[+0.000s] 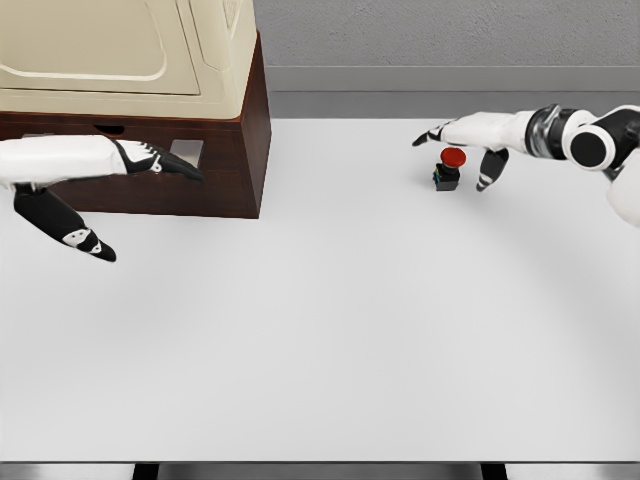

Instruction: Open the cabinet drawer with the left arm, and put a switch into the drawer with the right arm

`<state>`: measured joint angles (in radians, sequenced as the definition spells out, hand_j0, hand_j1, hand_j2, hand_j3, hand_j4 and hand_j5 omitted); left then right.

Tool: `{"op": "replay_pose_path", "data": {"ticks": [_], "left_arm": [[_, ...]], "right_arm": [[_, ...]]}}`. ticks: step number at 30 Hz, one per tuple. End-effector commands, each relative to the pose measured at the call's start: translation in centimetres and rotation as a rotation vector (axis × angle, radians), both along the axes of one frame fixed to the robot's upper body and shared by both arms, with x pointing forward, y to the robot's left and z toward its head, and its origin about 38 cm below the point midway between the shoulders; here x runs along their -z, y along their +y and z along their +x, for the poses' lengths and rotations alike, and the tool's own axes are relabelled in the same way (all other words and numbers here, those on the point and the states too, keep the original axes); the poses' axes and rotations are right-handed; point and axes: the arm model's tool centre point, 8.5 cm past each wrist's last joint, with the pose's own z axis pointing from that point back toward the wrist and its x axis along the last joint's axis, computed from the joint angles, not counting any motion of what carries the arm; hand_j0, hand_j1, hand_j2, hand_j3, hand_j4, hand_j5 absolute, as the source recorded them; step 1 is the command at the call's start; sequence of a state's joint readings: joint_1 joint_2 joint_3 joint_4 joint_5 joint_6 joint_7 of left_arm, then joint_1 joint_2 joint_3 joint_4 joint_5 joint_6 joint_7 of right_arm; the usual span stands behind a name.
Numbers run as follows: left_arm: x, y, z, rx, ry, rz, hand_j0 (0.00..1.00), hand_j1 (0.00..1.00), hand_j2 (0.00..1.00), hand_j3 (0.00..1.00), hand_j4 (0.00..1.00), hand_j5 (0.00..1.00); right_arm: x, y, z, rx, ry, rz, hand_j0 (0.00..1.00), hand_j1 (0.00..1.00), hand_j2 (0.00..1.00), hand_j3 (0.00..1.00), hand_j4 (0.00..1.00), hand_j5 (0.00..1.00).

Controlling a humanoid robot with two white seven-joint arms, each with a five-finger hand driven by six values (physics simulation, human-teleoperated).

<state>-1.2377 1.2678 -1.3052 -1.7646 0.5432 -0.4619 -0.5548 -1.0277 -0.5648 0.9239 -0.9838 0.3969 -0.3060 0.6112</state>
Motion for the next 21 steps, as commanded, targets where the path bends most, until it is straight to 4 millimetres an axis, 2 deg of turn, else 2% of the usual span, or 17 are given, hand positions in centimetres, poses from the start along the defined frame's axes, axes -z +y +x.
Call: {"op": "replay_pose_path", "data": {"ticks": [1,7,11,12,17,19,21], "left_arm": [[-0.4,0.3,0.5,-0.077,0.081,-0.059,1.00,1.00,1.00,1.00,1.00,1.00],[-0.4,1.6,0.7,-0.158,0.098,-0.030,1.00,1.00,1.00,1.00,1.00,1.00],[-0.7,2.0,0.9,-0.171,0.037,0.038,1.00,1.00,1.00,1.00,1.00,1.00],[0.0,3.0,0.9,-0.222,0.076,0.044,1.00,1.00,1.00,1.00,1.00,1.00],[0.8,5.1,1.6,-0.393,0.133,0.027,1.00,1.00,1.00,1.00,1.00,1.00],[0.5,5.3,1.7,-0.403,0.128,0.028,1.00,1.00,1.00,1.00,1.00,1.00],[-0.6,5.2,1.8,-0.401,0.101,0.013,1.00,1.00,1.00,1.00,1.00,1.00]], "right_arm": [[0.6,-0.2,0.4,0.021,0.009,-0.016,1.00,1.00,1.00,1.00,1.00,1.00],[1.3,0.8,1.1,0.027,0.017,-0.032,1.00,1.00,1.00,1.00,1.00,1.00],[1.7,1.6,1.2,0.025,0.026,-0.027,1.00,1.00,1.00,1.00,1.00,1.00],[1.7,1.6,1.2,0.024,0.026,-0.028,1.00,1.00,1.00,1.00,1.00,1.00],[1.4,1.1,1.8,0.046,0.023,-0.046,1.00,1.00,1.00,1.00,1.00,1.00],[1.3,1.0,1.9,0.051,0.020,-0.047,1.00,1.00,1.00,1.00,1.00,1.00],[1.2,1.0,1.9,0.053,0.019,-0.046,1.00,1.00,1.00,1.00,1.00,1.00]]}}
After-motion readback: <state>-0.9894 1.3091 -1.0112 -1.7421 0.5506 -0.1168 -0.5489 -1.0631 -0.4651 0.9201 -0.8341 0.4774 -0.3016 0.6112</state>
